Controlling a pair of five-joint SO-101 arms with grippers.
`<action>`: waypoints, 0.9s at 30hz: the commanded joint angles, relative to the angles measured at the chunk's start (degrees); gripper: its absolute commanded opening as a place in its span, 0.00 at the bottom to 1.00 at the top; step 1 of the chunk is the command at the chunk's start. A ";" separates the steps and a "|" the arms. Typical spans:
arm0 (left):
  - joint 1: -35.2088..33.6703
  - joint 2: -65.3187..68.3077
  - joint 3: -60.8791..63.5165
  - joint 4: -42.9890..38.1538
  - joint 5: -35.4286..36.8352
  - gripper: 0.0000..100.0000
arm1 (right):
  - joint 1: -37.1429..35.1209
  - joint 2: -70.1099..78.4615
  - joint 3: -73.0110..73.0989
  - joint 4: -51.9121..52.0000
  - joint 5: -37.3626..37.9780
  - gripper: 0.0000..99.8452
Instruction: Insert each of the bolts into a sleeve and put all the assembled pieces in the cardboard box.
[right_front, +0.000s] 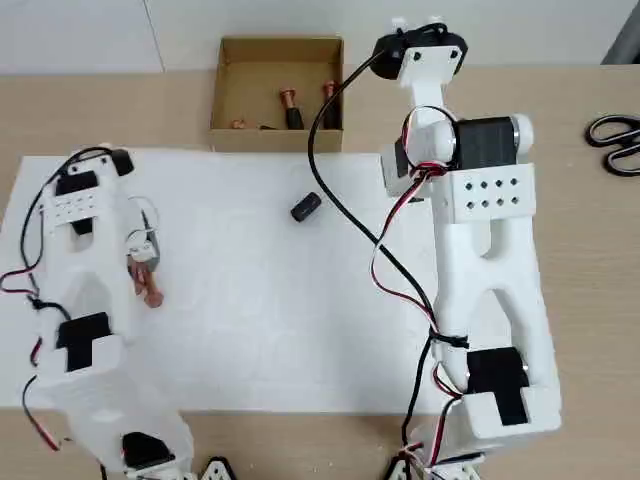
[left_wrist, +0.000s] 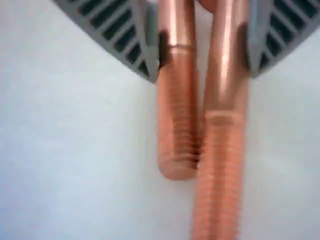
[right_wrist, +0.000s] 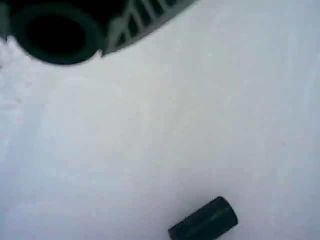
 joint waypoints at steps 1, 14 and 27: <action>4.22 -0.44 -3.91 1.49 -1.32 0.01 | 0.40 -3.21 -0.35 0.31 0.09 0.00; 8.97 0.00 -8.31 5.98 -31.82 0.01 | 0.40 -3.21 -0.35 0.31 0.09 0.00; 13.19 -0.44 -9.71 5.10 -56.70 0.01 | 0.40 -3.21 -0.35 0.40 0.09 0.00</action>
